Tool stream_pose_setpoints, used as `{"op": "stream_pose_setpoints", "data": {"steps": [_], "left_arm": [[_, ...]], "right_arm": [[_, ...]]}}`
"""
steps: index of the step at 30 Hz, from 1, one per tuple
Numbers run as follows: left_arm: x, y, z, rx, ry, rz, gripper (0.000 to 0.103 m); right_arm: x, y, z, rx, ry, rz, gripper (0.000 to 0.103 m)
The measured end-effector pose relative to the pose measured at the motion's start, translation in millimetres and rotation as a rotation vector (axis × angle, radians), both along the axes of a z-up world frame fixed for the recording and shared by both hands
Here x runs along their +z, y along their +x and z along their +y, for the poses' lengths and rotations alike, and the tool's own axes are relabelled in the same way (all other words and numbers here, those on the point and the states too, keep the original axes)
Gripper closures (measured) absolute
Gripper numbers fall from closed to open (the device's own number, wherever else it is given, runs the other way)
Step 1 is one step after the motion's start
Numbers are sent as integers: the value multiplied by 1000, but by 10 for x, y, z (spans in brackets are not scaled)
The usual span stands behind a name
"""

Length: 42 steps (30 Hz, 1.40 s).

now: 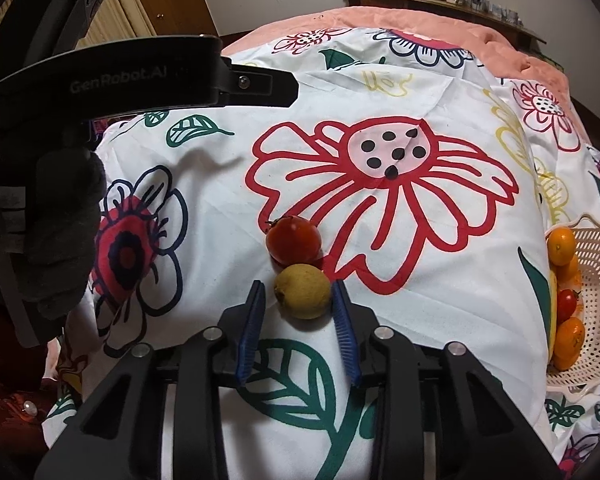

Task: Organize fruits
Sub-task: 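Move both grippers back to the last tomato and small yellow-green fruit, then grasp the yellow-green fruit with the right gripper while the left gripper grasps the tomato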

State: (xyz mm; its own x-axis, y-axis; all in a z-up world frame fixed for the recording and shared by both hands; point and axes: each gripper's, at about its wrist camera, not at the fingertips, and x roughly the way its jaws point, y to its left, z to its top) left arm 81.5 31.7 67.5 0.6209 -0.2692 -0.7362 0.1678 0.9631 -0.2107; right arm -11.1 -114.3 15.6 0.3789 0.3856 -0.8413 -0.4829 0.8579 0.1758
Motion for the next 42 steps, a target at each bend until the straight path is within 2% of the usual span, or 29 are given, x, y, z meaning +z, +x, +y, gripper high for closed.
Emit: {"op": "stream_pose_setpoints", "data": {"steps": [12,24,31,34,39,42], "left_arm": [[-82,-89,-11,-10,11,17,32],[-295,-255,-378,-130,56,62,33],[-432,-315,-526,-179,74,94,47],[-450,-312,-540,-181,80,93,49],[-451,-319,-532,-184,76,95,61],[-456,-340,-545,-189,80,95,64]], "right_arm": [[151,3,-221,-63,54,-36,74],[271,96,-623,-178,87,-71,74],[291,102,-689,-192,99,-76,74],[298,95,-710,-197,105,-77,74],[305,99,-739,-204,110,-79,74],[307,105,-769,-211,113,-80,74]]}}
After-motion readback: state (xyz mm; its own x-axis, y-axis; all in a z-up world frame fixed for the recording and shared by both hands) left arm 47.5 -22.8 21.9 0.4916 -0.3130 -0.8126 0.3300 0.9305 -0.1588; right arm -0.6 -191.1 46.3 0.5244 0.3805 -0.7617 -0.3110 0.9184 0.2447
